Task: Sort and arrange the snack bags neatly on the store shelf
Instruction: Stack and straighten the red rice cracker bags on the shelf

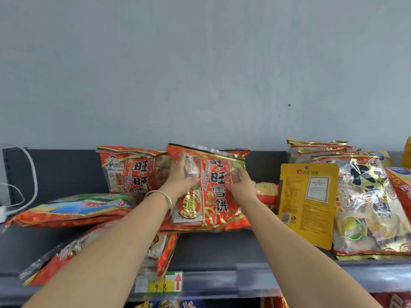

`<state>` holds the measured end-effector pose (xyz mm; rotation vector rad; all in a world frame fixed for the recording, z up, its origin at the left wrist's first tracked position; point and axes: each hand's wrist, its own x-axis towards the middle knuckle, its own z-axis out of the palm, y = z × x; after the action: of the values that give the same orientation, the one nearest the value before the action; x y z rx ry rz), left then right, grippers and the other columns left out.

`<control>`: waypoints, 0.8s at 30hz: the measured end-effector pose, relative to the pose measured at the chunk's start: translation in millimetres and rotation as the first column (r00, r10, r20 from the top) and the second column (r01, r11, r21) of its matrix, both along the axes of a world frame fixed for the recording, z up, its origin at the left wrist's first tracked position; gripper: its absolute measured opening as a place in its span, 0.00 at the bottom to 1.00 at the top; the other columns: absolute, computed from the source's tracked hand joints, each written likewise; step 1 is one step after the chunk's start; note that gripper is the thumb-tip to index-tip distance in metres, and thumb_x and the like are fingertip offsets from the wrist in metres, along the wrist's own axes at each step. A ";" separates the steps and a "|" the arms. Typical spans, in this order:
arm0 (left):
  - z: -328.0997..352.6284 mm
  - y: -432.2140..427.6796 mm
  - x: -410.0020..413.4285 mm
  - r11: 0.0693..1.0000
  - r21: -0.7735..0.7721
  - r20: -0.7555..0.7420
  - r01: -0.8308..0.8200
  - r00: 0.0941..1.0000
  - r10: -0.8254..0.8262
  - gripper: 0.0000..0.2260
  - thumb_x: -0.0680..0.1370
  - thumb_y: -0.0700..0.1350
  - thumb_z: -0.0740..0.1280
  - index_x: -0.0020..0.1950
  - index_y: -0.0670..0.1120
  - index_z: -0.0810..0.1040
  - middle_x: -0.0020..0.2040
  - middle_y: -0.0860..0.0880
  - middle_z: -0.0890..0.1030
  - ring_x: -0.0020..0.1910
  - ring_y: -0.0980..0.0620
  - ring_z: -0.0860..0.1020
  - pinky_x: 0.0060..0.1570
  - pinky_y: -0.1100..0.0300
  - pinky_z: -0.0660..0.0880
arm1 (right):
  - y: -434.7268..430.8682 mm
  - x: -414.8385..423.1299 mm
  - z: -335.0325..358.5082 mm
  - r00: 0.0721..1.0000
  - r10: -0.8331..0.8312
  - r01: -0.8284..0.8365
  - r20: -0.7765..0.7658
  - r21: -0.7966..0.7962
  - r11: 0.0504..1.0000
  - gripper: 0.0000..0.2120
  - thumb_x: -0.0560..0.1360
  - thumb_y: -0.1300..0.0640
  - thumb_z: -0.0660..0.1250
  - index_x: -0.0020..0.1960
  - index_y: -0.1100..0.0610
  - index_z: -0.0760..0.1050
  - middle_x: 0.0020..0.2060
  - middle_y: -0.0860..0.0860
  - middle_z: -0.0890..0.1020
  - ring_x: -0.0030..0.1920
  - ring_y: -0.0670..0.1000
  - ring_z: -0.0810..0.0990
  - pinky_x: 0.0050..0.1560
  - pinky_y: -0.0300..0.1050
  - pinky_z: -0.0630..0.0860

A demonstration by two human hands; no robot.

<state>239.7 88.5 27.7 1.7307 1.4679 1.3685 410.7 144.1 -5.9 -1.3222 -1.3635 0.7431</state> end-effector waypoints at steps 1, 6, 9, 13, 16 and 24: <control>-4.5 6.9 2.7 0.999 -0.022 -0.030 0.032 0.999 -0.033 0.44 0.73 0.35 0.69 0.77 0.58 0.44 0.78 0.50 0.44 0.76 0.48 0.48 0.70 0.55 0.53 | 4.7 0.7 -4.4 1.000 -0.020 0.021 0.020 -0.028 0.999 0.30 0.76 0.60 0.68 0.74 0.47 0.60 0.66 0.57 0.71 0.58 0.58 0.78 0.53 0.55 0.80; -21.4 41.9 13.1 0.998 -0.013 -0.089 0.063 0.994 -0.064 0.44 0.75 0.38 0.68 0.75 0.60 0.40 0.77 0.50 0.38 0.76 0.50 0.41 0.72 0.52 0.49 | 23.0 10.9 -13.8 0.968 -0.227 0.220 0.108 0.077 0.973 0.27 0.76 0.62 0.67 0.71 0.47 0.63 0.64 0.58 0.68 0.58 0.58 0.75 0.53 0.54 0.79; -32.6 58.1 24.8 0.998 0.005 -0.195 0.058 0.979 -0.056 0.45 0.76 0.41 0.67 0.73 0.61 0.33 0.77 0.49 0.36 0.76 0.48 0.39 0.72 0.46 0.46 | 30.8 24.9 -16.9 0.931 -0.308 0.289 0.198 0.116 0.950 0.28 0.76 0.63 0.65 0.72 0.46 0.62 0.69 0.59 0.64 0.65 0.59 0.69 0.56 0.52 0.75; -46.2 72.2 24.6 0.998 -0.031 -0.264 0.046 0.963 -0.053 0.46 0.77 0.42 0.66 0.71 0.62 0.28 0.76 0.46 0.34 0.76 0.43 0.45 0.72 0.43 0.53 | 31.1 30.1 -26.8 0.897 -0.267 0.222 0.351 0.164 0.961 0.31 0.78 0.62 0.64 0.75 0.44 0.56 0.75 0.56 0.53 0.73 0.59 0.60 0.62 0.53 0.72; -44.7 74.4 23.8 0.998 -0.014 -0.242 0.069 0.968 -0.070 0.49 0.75 0.43 0.69 0.70 0.63 0.27 0.75 0.46 0.31 0.75 0.45 0.38 0.72 0.43 0.47 | 33.9 32.3 -19.7 0.934 -0.245 0.187 0.260 0.230 0.955 0.30 0.79 0.66 0.62 0.75 0.46 0.58 0.74 0.54 0.55 0.69 0.56 0.67 0.52 0.43 0.77; -50.4 61.9 6.8 0.968 -0.250 -0.551 0.020 0.819 -0.160 0.56 0.70 0.48 0.75 0.67 0.64 0.25 0.76 0.37 0.37 0.72 0.40 0.63 0.69 0.49 0.65 | 27.2 33.1 -31.6 0.808 -0.299 0.192 0.507 0.254 0.948 0.30 0.77 0.68 0.62 0.73 0.45 0.62 0.74 0.54 0.56 0.63 0.57 0.72 0.42 0.41 0.80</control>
<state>246.4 150.3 -22.7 2.1188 1.7326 0.6009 443.8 171.3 -37.5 -1.5817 -1.6082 0.0401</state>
